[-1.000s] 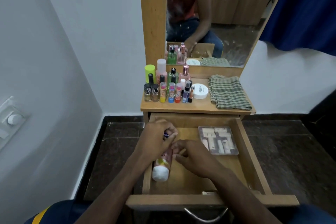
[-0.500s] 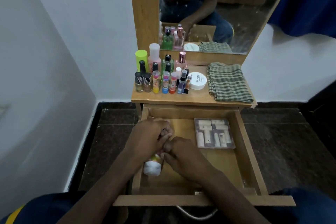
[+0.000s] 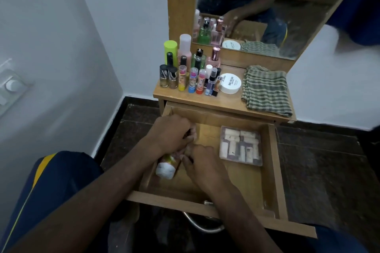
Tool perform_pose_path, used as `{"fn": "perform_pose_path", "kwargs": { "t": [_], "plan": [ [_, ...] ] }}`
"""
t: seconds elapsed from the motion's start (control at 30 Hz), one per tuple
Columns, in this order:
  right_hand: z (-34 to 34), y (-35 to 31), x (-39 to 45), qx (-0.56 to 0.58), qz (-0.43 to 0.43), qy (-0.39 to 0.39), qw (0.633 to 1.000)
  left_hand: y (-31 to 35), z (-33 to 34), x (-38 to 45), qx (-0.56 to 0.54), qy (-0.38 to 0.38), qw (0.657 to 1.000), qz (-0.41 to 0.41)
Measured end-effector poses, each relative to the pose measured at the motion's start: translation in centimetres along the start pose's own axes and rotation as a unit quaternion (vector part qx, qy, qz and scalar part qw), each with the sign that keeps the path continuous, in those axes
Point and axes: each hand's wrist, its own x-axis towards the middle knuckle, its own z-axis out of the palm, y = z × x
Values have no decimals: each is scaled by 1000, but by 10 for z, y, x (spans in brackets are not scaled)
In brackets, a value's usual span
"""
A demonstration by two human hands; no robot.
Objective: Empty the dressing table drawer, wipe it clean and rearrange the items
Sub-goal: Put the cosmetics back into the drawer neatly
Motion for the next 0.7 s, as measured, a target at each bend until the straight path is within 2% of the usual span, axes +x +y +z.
{"fn": "perform_pose_path", "kwargs": {
  "t": [0.1, 0.2, 0.37, 0.47, 0.53, 0.63, 0.7],
  "plan": [
    [-2, -2, 2, -16, 3, 14, 1000, 0, 0, -1, -9, 18, 1000, -10],
    [-5, -1, 6, -32, -9, 49, 998, 2, 0, -2, -68, 52, 996, -15],
    [-9, -10, 11, 3, -42, 145, 988, 1, -16, -5, -171, 157, 972, 37],
    [-21, -20, 14, 15, -69, 217, 974, -10, -42, -4, -198, 256, 943, 73],
    [-34, -31, 18, 6, -95, 261, 961, -23, -63, 0, -221, 335, 912, 80],
    [-64, -53, 31, 13, -129, 327, 936, -51, -94, 15, -261, 445, 856, 40],
    [-90, -67, 52, 6, -141, 363, 921, -73, -107, 31, -255, 462, 849, 15]
  ]
}}
